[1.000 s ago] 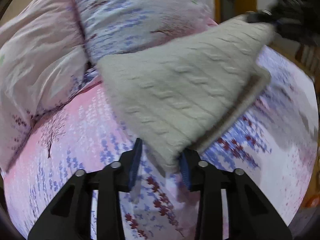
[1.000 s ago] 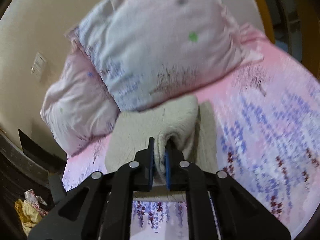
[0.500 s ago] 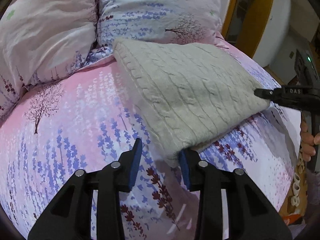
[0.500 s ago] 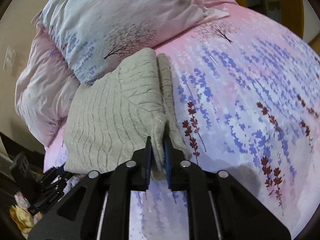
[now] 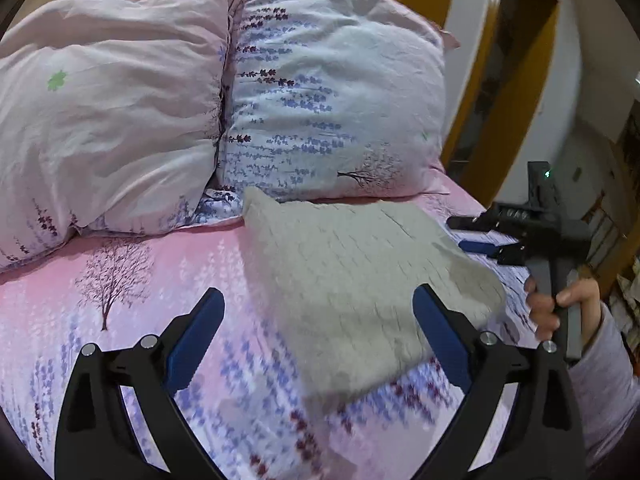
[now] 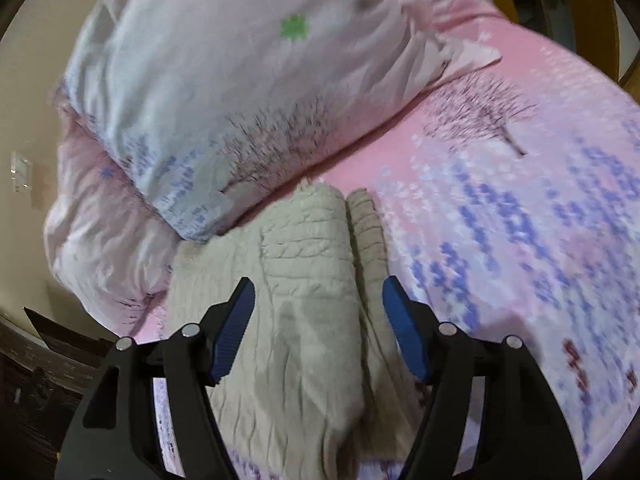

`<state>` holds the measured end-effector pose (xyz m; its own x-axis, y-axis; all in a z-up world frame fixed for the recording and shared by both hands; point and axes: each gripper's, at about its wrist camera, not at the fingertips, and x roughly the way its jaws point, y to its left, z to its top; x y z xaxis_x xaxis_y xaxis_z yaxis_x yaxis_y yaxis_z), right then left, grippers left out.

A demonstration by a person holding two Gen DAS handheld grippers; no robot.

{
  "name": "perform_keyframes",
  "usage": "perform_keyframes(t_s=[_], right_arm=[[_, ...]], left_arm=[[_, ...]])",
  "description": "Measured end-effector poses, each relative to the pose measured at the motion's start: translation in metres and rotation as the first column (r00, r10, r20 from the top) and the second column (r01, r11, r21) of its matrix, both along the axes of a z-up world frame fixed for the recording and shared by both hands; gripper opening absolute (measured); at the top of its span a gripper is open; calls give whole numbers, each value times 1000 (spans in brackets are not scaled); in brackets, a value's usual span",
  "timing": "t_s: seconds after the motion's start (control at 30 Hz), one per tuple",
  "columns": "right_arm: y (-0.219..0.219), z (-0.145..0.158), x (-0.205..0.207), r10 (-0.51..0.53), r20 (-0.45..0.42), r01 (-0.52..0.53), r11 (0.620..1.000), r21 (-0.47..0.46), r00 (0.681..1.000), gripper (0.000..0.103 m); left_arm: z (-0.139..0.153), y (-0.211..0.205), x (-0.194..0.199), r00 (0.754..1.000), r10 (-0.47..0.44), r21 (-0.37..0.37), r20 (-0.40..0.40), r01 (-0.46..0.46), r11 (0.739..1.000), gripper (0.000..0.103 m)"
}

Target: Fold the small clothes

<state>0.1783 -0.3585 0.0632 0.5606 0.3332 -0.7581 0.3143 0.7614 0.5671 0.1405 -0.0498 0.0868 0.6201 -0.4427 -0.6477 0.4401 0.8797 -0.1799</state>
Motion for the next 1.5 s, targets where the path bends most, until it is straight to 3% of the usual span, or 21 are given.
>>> perform_keyframes(t_s=[0.03, 0.07, 0.13, 0.2, 0.23, 0.37, 0.5, 0.6, 0.7, 0.77, 0.87, 1.17, 1.33, 1.5], right_arm=[[4, -4, 4, 16, -8, -16, 1000, -6, 1000, 62], [8, -7, 8, 39, -14, -40, 999, -11, 999, 47], [17, -13, 13, 67, -34, -69, 995, -68, 997, 30], [18, -11, 10, 73, 2, -72, 993, -89, 997, 21], [13, -5, 6, 50, 32, -47, 995, -84, 998, 8], [-10, 12, 0, -26, 108, 31, 999, -44, 994, 8], [-12, -6, 9, -45, 26, 47, 993, -111, 999, 8], [-13, -27, 13, -64, -15, 63, 995, -82, 998, 9], [-7, -22, 11, -51, -15, 49, 991, -127, 999, 20], [-7, -18, 8, -56, -15, 53, 990, -133, 998, 44], [-14, -14, 0, -63, -6, 63, 996, -71, 998, 64], [-27, -31, 0, -40, -48, 43, 997, 68, 998, 73], [-24, -30, 2, -36, -48, 38, 998, 42, 998, 73], [-19, -28, 3, -34, -49, 33, 999, -25, 998, 76]], left_arm=[[-2, -6, 3, 1000, 11, 24, -4, -11, 1000, 99], [-5, -13, 7, 1000, 15, 53, -5, -15, 998, 99], [-11, -21, 10, 1000, 31, 94, -1, -31, 995, 102], [-15, -28, 12, 999, 52, 134, 8, -53, 990, 102], [-16, -30, 12, 998, 59, 143, 14, -61, 988, 102], [-18, -37, 17, 995, 97, 185, 15, -99, 978, 102], [-21, -41, 26, 994, 114, 174, -2, -112, 978, 102], [-24, -43, 31, 992, 125, 182, -18, -120, 976, 102], [-28, -44, 34, 991, 135, 207, -26, -126, 970, 102], [-30, -45, 35, 989, 147, 224, -22, -139, 965, 102], [-31, -44, 36, 988, 150, 220, -23, -142, 965, 102], [-36, -44, 43, 985, 165, 219, -51, -150, 964, 102], [-39, -44, 54, 981, 171, 191, -92, -151, 970, 102], [-46, -40, 74, 966, 173, 95, -193, -157, 983, 102]])
